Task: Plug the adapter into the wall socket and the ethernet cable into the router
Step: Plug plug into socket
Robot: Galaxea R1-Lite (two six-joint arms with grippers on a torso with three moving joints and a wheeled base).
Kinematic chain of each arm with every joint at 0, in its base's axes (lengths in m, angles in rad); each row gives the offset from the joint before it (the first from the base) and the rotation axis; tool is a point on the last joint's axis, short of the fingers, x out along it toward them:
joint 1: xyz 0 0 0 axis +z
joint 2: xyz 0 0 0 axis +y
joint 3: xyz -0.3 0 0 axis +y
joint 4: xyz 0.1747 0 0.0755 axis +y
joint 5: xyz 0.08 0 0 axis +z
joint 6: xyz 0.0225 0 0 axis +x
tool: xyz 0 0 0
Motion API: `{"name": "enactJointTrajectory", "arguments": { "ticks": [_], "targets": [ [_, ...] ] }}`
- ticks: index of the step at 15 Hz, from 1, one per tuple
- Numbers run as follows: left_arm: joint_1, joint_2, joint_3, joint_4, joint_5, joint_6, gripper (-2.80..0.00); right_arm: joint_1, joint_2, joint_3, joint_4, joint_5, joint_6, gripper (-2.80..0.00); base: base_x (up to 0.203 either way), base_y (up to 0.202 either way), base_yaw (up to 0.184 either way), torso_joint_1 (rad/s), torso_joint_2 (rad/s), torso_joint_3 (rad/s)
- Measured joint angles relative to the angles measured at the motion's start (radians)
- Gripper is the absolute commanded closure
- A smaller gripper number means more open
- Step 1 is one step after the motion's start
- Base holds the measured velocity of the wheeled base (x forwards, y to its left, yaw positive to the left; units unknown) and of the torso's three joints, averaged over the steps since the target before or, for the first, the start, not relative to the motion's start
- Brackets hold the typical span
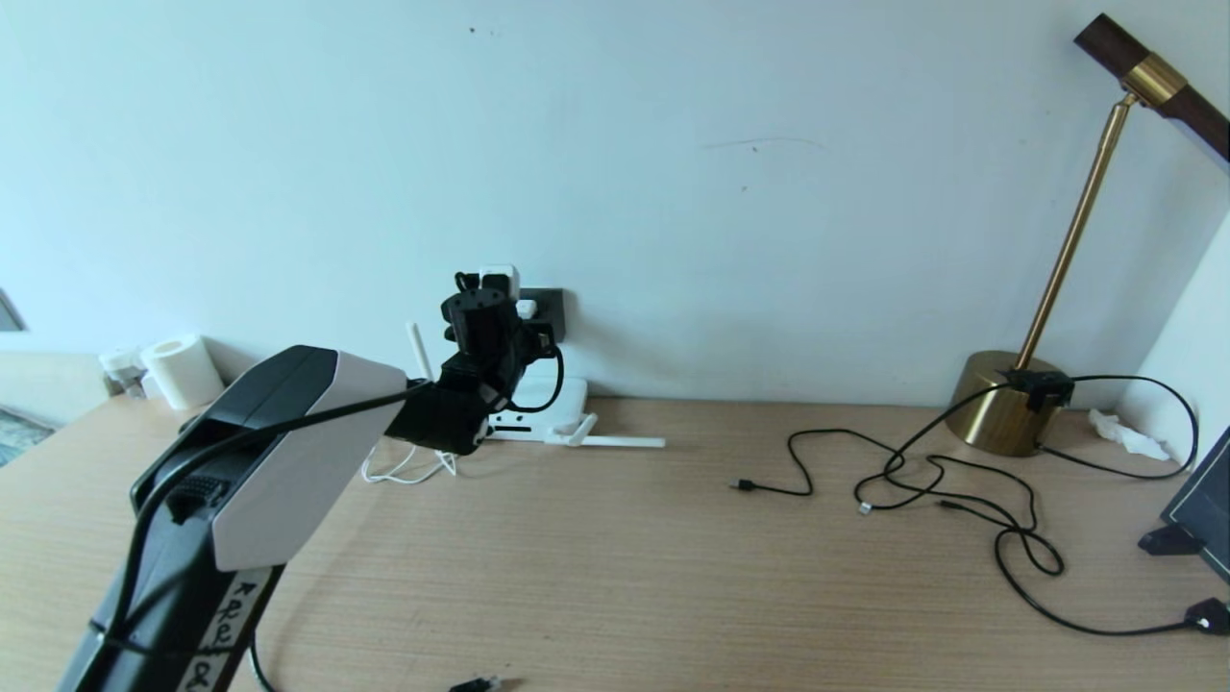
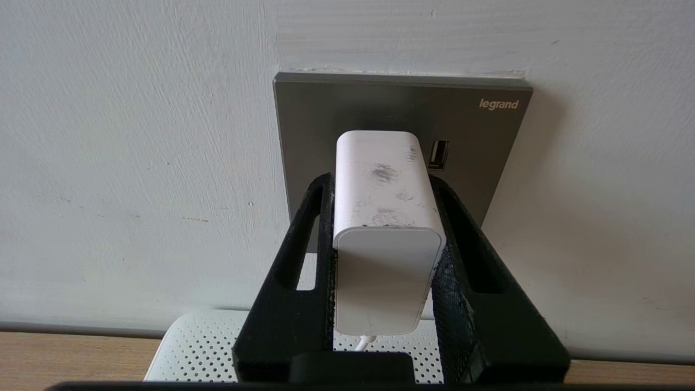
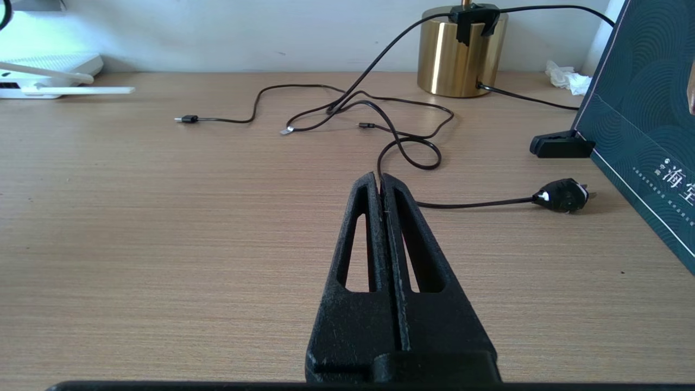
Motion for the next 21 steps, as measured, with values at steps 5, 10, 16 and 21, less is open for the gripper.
{"name": "enactJointTrajectory", "arguments": {
  "ticks": [5, 10, 16, 21],
  "targets": [
    [0.0, 0.002, 0.0, 0.0, 0.006, 0.0, 0.0, 0.0, 0.0, 0.0, 0.0, 0.0, 0.0, 0.0, 0.0, 0.0, 0.0, 0.0, 0.0, 0.0],
    [0.001, 0.005, 0.0, -0.001, 0.008, 0.0, 0.0, 0.0, 0.0, 0.0, 0.0, 0.0, 0.0, 0.0, 0.0, 0.0, 0.0, 0.0, 0.0, 0.0],
    [0.001, 0.008, -0.007, 0.011, 0.009, 0.0, 0.0, 0.0, 0.0, 0.0, 0.0, 0.0, 0.0, 0.0, 0.0, 0.0, 0.0, 0.0, 0.0, 0.0],
    [0.001, 0.009, -0.026, 0.035, 0.013, 0.0, 0.0, 0.0, 0.0, 0.0, 0.0, 0.0, 0.0, 0.0, 0.0, 0.0, 0.0, 0.0, 0.0, 0.0]
  ]
}}
